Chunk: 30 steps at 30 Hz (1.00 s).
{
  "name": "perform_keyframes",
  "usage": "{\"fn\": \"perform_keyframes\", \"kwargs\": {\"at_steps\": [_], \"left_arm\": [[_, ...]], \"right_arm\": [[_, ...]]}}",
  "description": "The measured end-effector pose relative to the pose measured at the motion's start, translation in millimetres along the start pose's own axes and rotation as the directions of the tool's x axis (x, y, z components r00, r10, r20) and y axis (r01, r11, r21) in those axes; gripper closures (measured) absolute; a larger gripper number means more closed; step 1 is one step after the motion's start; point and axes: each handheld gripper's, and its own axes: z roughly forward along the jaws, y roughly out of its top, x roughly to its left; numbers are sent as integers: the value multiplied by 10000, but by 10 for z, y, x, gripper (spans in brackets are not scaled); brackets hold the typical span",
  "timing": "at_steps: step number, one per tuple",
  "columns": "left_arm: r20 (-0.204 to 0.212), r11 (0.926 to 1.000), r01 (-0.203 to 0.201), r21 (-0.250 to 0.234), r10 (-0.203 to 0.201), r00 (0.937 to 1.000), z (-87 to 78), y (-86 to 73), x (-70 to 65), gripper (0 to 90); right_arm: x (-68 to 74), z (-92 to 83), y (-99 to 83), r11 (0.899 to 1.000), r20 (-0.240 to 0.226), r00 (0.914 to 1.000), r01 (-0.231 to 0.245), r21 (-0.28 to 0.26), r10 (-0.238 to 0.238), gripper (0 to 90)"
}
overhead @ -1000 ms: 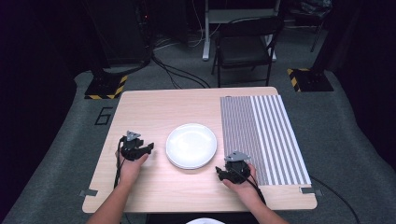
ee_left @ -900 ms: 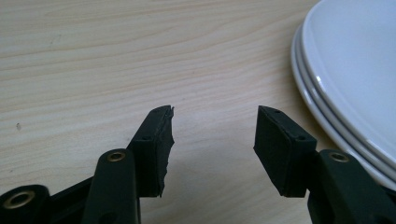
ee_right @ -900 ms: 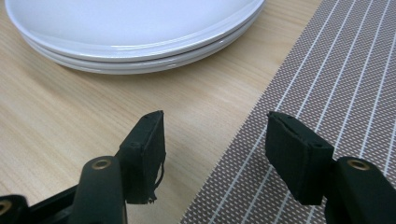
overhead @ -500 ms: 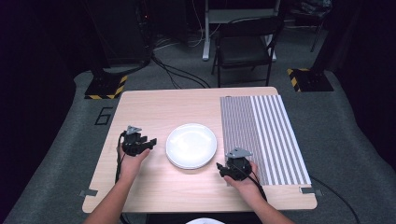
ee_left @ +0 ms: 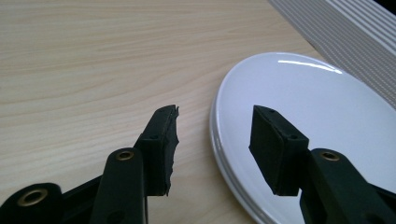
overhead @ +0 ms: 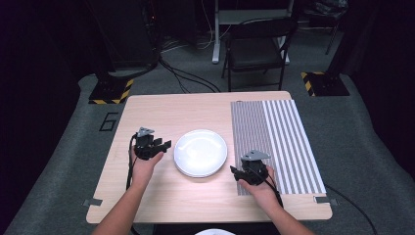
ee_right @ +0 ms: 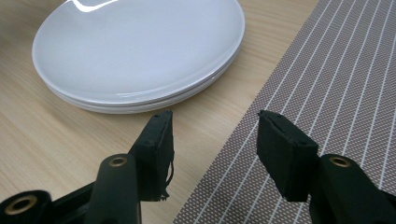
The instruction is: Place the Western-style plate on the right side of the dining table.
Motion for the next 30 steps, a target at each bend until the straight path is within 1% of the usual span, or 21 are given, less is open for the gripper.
{"fn": "perform_keyframes", "kwargs": {"at_steps": [2, 5, 8, 9, 10, 12, 13, 14, 17, 19, 20, 25, 26, 27, 29, 30], "left_arm": [[20, 9999, 39, -100, -38, 10000, 11, 14, -47, 509], [65, 9999, 56, -150, -55, 10000, 33, 33, -97, 509], [145, 9998, 143, -163, -140, 9998, 52, 43, -123, 513], [172, 9998, 131, -161, -128, 9998, 61, 48, -135, 513], [181, 10000, -17, -47, 18, 9998, 80, 56, -158, 525], [84, 9999, -100, -14, 100, 9999, 96, 56, -171, 536], [-23, 9999, -85, -53, 85, 10000, 106, 47, -171, 541], [-24, 10000, -49, -36, 49, 10000, 117, 35, -168, 545], [93, 9999, -15, 139, 13, 10000, 142, 2, -152, 566], [138, 9999, -19, 159, 17, 9999, 146, -7, -146, 572], [182, 9999, 25, 168, -29, 9998, 152, -22, -138, 575], [347, 9997, 70, 220, -77, 9994, 150, -36, -106, 597], [398, 9996, 136, 237, -145, 9991, 148, -44, -98, 597], [443, 9994, 179, 286, -191, 9988, 151, -50, -91, 611], [507, 9991, 208, 370, -227, 9985, 164, -60, -82, 623], [524, 9987, 327, 400, -348, 9980, 175, -68, -76, 623]], "right_arm": [[-19, -6, 19, 9999, -8, 9999, -109, -19, 109, 457], [-53, -8, 49, 9997, -188, 9995, -242, 32, 243, 459], [-74, -11, 74, 9997, -135, 9996, -251, -10, 251, 460], [-74, -11, 74, 9997, -135, 9996, -251, -10, 251, 460], [-85, -15, 93, 9997, -103, 9996, -259, -41, 258, 461], [-91, -19, 108, 9996, -78, 9996, -282, -49, 282, 463], [-98, -18, 115, 9996, -38, 9997, -259, -64, 259, 465], [-104, -14, 122, 9995, -10, 9996, -294, -74, 294, 467], [-123, 5, 134, 9994, 14, 9994, -337, -45, 338, 477], [-120, 23, 138, 9992, 19, 9992, -405, -72, 405, 485], [-128, 40, 143, 9995, 9, 9996, -299, -90, 299, 487], [-116, 89, 167, 9991, 57, 9992, -406, -83, 406, 485], [-116, 101, 176, 9990, 74, 9990, -440, -81, 441, 484], [-112, 129, 197, 9983, 107, 9982, -584, -87, 585, 486], [-112, 138, 203, 9982, 117, 9982, -591, -53, 591, 486], [-109, 152, 214, 9982, 122, 9981, -598, -55, 599, 488]]}}
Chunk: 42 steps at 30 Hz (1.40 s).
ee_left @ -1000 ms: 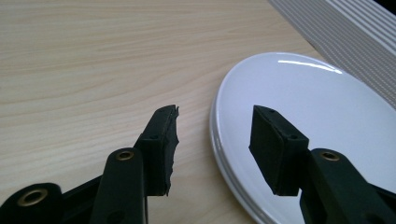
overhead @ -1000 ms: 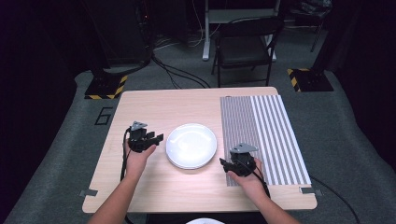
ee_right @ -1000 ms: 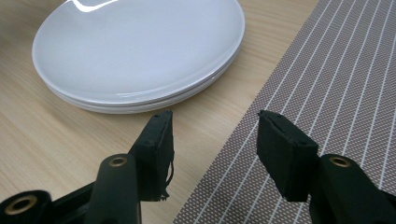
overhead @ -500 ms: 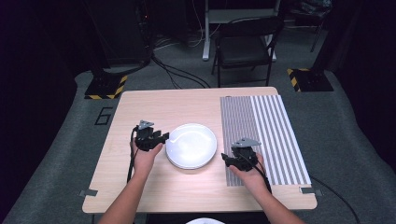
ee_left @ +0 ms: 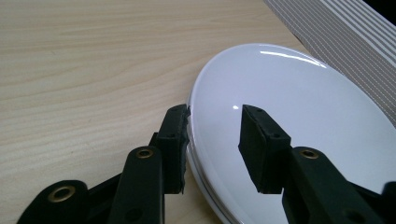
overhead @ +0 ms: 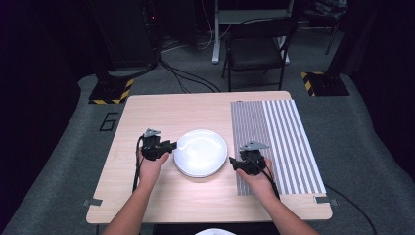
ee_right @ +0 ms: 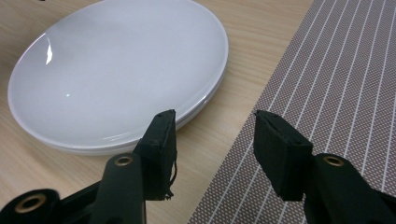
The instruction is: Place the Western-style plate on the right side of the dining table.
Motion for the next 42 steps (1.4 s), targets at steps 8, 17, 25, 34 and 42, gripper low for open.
{"fn": "perform_keyframes", "kwargs": {"at_steps": [8, 17, 25, 34, 42], "left_arm": [[346, 9963, 846, 153, -851, 9958, 54, -54, 67, 654], [457, 9950, 884, 461, -905, 9948, 114, -91, 76, 666], [693, 9929, 985, 665, -1030, 9923, 156, -118, 69, 665], [819, 9925, 1020, 672, -1073, 9908, 147, -132, 32, 658], [622, 9957, 650, 659, -691, 9957, 161, -150, -8, 650]], "right_arm": [[15, 96, 73, 10000, 21, 10000, 61, -77, -60, 524], [33, 184, 130, 9997, 32, 9999, -156, -190, 156, 542], [30, 245, 126, 9997, 35, 9997, -246, -57, 246, 542], [-14, 260, 112, 9974, -33, 9975, -711, -98, 711, 526], [-18, 334, 115, 9928, -223, 9927, -1188, -157, 1184, 496]]}}
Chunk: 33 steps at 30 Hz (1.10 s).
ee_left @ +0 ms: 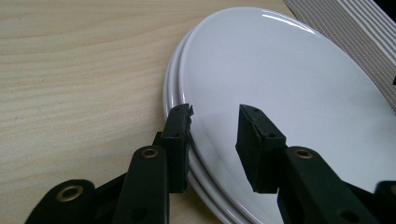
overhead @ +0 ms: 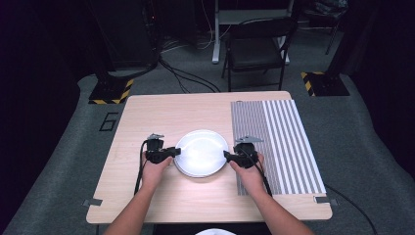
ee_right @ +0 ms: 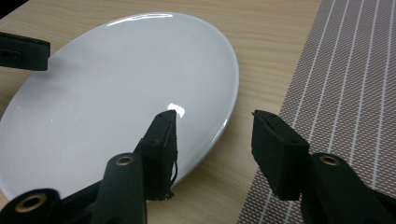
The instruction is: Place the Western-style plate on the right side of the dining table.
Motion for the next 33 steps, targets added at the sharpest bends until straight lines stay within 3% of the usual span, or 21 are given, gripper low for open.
{"fn": "perform_keyframes", "kwargs": {"at_steps": [11, 16, 19, 23, 33], "left_arm": [[87, 10000, 66, -33, -66, 9999, -3, -7, 9, 650], [98, 9999, 117, -32, -117, 9999, -3, -8, 8, 650], [150, 9998, 183, -19, -183, 9997, 0, -9, 5, 652], [158, 9999, 135, -16, -135, 9998, 19, -12, -15, 651], [532, 10000, 87, 44, -90, 9985, 122, -16, -107, 648]], "right_arm": [[14, 237, -32, 9944, -215, 9953, -937, 487, 949, 464], [50, 311, -49, 9915, -477, 9921, -1131, 637, 1163, 466], [72, 318, -46, 9931, -329, 9940, -1018, 584, 1039, 463], [39, 290, -33, 9885, -356, 9894, -1383, 611, 1406, 500], [-63, 167, 4, 9875, -187, 9876, -1557, 263, 1562, 500]]}}
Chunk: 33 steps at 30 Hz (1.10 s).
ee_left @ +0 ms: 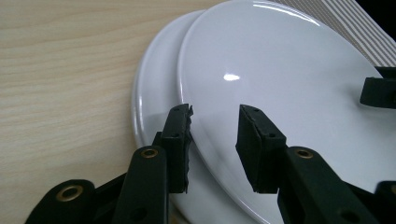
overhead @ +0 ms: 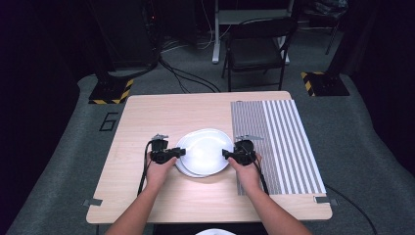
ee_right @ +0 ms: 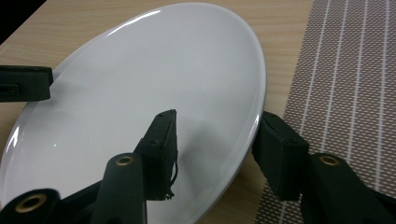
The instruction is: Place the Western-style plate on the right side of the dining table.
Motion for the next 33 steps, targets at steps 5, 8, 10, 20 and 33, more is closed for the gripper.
{"fn": "perform_keyframes", "kwargs": {"at_steps": [5, 8, 10, 20, 33], "left_arm": [[137, 9999, -144, 50, 144, 9998, 67, 4, -74, 646], [272, 10000, -51, 43, 50, 9996, 89, 6, -85, 645], [405, 10000, 27, 30, -28, 9992, 111, 6, -95, 642], [585, 9999, -27, -119, 34, 9983, 172, 22, -151, 643], [815, 9999, -105, -105, 113, 9966, 224, 35, -202, 643]], "right_arm": [[-81, -62, 29, 9999, 184, 9998, -67, -118, 70, 501], [-97, -74, 37, 9998, 210, 9998, -68, -188, 72, 500], [-122, -93, 50, 9998, 307, 9995, -46, -204, 52, 500], [-181, -170, 83, 9995, 455, 9989, -75, -301, 88, 500], [-240, -235, 89, 9992, 570, 9984, -12, -395, 35, 502]]}}
